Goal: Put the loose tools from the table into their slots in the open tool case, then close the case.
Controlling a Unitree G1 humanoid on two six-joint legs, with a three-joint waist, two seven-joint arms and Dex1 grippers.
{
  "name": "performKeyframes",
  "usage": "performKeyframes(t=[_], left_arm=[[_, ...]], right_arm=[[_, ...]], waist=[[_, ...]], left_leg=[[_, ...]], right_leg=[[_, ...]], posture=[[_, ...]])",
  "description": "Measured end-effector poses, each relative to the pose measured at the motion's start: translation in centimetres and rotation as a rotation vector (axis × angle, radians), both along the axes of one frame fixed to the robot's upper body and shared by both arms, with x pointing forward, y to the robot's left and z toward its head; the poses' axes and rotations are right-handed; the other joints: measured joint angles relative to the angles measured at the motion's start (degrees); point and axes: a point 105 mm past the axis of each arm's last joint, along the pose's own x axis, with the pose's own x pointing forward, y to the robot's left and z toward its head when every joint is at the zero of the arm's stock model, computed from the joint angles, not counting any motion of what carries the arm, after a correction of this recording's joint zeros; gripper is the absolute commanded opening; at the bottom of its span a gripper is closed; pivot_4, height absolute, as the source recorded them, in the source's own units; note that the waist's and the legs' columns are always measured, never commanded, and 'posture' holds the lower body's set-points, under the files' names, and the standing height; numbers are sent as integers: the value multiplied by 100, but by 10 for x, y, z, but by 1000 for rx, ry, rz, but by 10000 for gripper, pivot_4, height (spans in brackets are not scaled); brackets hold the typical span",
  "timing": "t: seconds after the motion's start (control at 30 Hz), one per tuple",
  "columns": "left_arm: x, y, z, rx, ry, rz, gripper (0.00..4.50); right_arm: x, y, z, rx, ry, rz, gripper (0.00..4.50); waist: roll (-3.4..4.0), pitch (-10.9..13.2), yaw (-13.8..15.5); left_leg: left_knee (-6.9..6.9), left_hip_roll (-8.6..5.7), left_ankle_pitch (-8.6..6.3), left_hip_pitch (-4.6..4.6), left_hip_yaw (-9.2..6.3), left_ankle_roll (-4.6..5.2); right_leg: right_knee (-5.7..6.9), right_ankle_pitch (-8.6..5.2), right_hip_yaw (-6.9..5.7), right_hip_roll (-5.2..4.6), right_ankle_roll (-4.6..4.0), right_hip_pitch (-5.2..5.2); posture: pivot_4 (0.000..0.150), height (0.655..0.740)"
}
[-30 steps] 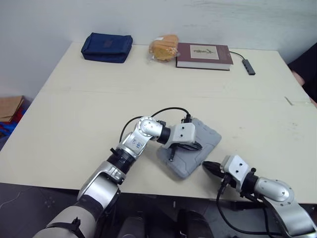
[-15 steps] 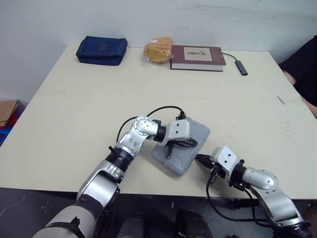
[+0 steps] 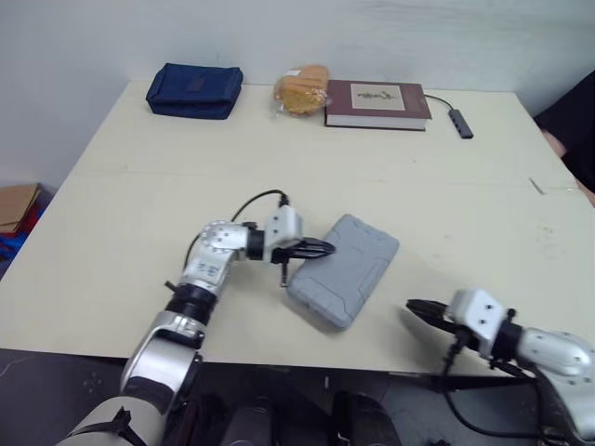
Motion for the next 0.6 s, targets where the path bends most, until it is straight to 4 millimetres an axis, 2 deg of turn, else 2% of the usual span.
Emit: performKeyframes(t=[0.03,0.07,0.1,0.17,0.23,0.27,0.33,0.43,0.47,0.53,0.6], left_arm=[[-1,40,1,52,5,90,14677],[0,70,1,81,18,184,19864],[-1,99,2,104,33,297,23349],[-9,118,1,117,60,380,33847],[-26,139,-14,169,105,443,42173],[-34,153,-24,192,143,491,43985],[-41,171,-32,189,187,584,43985],[-46,181,-23,183,136,644,43985],[-51,187,-13,167,105,678,43985],[-52,192,-1,134,73,712,43985],[-58,194,0,134,56,737,43985]], right_arm=[[-9,-16,13,-29,-13,-3,16464],[-13,-27,21,-60,-29,-17,22186],[-15,-34,32,-83,-64,-19,25848],[-16,-37,42,-103,-97,-1,37221],[-16,-39,50,-126,-124,17,45000],[-15,-43,54,-136,-138,9,45000],[-12,-54,61,-141,-160,-32,45000],[-5,-60,72,-148,-212,-45,45000],[-1,-62,78,-147,-234,-53,45000],[2,-66,80,-145,-243,-67,45000],[6,-72,78,-145,-247,-83,45000]], waist=[[3,31,-29],[-1,36,-54],[-7,40,-57],[-5,43,-20],[0,49,13],[3,53,16],[-1,58,65],[-1,60,98],[1,61,85],[9,65,86],[17,65,73]], left_leg=[[-9,0,0,3,4,0],[-17,3,0,8,4,-1],[-19,4,-1,8,3,-1],[-19,-2,-4,10,0,6],[-19,-3,-12,9,1,7],[-21,-2,-14,7,0,5],[-21,-1,-16,-1,-17,2],[-21,-2,-19,-8,-21,-4],[-22,1,-21,-7,-22,-9],[-28,1,-20,-5,-22,-10],[-47,0,-18,3,-12,-10]], right_leg=[[-1,0,4,-1,0,0],[-6,0,2,-1,0,1],[-10,0,4,-2,0,2],[-16,2,8,-12,4,9],[-23,4,14,-22,7,6],[-27,4,15,-23,7,6],[-33,3,7,-23,6,5],[-46,3,8,-26,5,-1],[-59,2,7,-25,3,-1],[-60,1,4,-24,1,-1],[-42,0,4,-22,1,2]], posture=[[1500,7400],[1500,7400],[1500,7400],[1500,7400],[1500,7400],[1500,7400],[1500,7400],[1500,7400],[1500,7400],[1500,7400],[1500,7400]])
